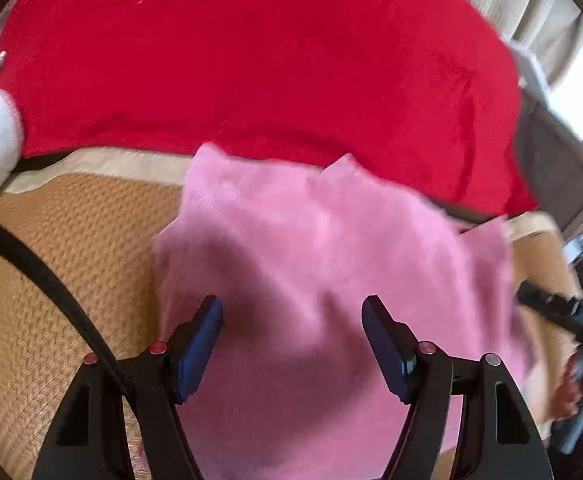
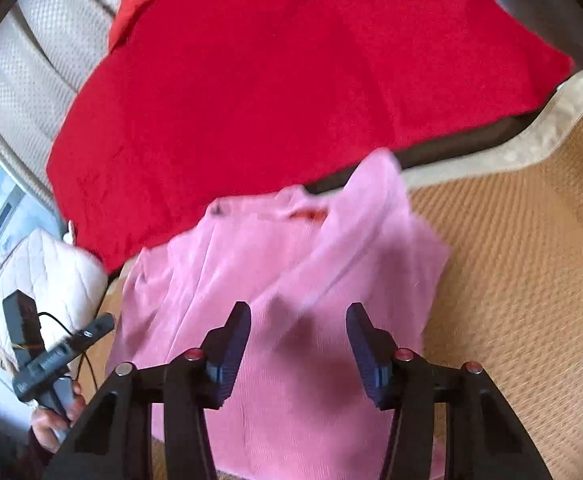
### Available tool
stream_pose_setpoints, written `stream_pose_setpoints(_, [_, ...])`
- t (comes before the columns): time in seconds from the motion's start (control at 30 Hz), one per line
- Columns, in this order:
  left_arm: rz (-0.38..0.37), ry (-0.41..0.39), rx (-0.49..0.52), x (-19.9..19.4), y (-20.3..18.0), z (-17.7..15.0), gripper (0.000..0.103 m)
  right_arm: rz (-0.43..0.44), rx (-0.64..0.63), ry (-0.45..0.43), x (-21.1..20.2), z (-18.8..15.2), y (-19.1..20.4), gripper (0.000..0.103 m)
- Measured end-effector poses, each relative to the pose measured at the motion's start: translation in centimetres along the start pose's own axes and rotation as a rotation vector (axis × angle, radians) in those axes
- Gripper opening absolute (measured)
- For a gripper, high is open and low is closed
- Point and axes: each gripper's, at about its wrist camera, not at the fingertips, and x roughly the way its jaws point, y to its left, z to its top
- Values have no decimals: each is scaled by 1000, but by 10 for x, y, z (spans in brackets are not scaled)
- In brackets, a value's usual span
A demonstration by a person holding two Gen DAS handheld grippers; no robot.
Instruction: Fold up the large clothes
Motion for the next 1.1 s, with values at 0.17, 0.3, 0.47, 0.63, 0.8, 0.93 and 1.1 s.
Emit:
stream_pose_setpoints(0.17, [120,23,57,27,1,-8,80,-90,-45,86,49,2,12,53])
stream_pose_setpoints(0.3, [152,30,-32,38,20,-6,89,-166,-3,119,89,17,0,51])
stream_pose_setpoints(0.47, [142,39,-102,46,41,1,93,-236,-70,45,115,33,9,52])
stream_pose_setpoints(0.63, [192,4,-87,41,32,23,91,-189,11,38,111,50,11,55])
stream_pose_setpoints(0.8, [198,-59,-51,28,23,35,91,-37,-29,-15,83,60,34,54])
stream_pose_setpoints(0.93, [236,30,-15,51,17,26,92,5,-77,63,104,50,49,55])
stream_pose_setpoints(1.1, [200,37,-43,40,20,26,91,-25,-38,149,138,41,41,53])
